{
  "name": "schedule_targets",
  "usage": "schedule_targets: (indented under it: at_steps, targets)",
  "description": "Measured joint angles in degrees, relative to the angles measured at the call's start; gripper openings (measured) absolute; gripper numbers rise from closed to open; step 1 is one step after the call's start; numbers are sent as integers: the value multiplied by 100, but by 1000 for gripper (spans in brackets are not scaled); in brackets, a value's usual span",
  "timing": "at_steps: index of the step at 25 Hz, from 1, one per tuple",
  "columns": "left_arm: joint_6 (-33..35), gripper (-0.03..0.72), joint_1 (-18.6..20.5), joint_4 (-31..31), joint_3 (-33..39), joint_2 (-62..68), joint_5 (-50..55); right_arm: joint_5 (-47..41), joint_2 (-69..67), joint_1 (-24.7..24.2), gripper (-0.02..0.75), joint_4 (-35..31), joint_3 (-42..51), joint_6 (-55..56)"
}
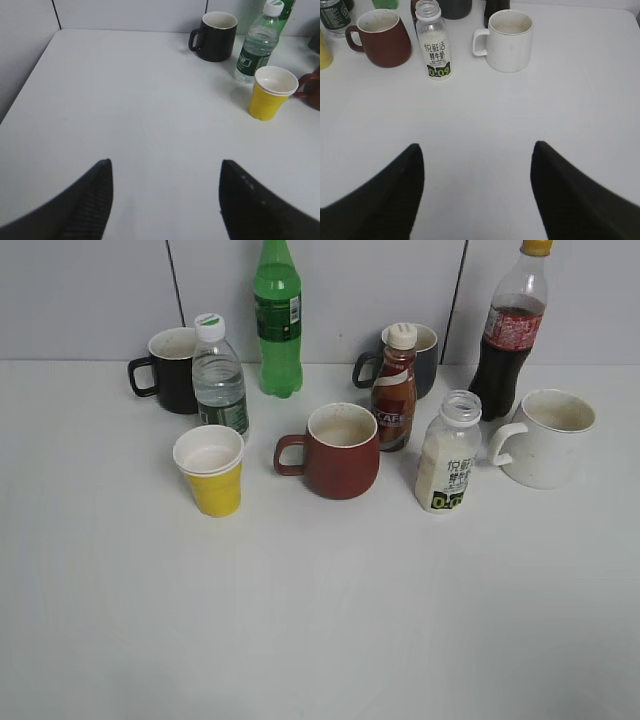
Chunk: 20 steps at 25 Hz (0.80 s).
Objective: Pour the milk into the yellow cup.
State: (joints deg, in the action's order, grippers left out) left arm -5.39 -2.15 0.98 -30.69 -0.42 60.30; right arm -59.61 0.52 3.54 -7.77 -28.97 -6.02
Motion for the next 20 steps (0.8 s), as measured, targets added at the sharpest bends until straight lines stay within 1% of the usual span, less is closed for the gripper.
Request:
schedule_targets:
  at_steps: [11, 16, 18, 20]
  targets:
    - [0, 505, 0, -6, 0, 0, 0, 0, 0, 0, 501, 0, 0, 0]
    - [5, 505, 0, -272, 0, 0, -29, 5, 0, 0, 501, -17, -7, 0]
    - [5, 505, 0, -361, -57, 0, -249, 137, 0, 0, 501, -53, -70, 0]
    - [5, 505, 0, -373, -69, 44, -740, 386, 0, 0, 501, -59, -120, -8]
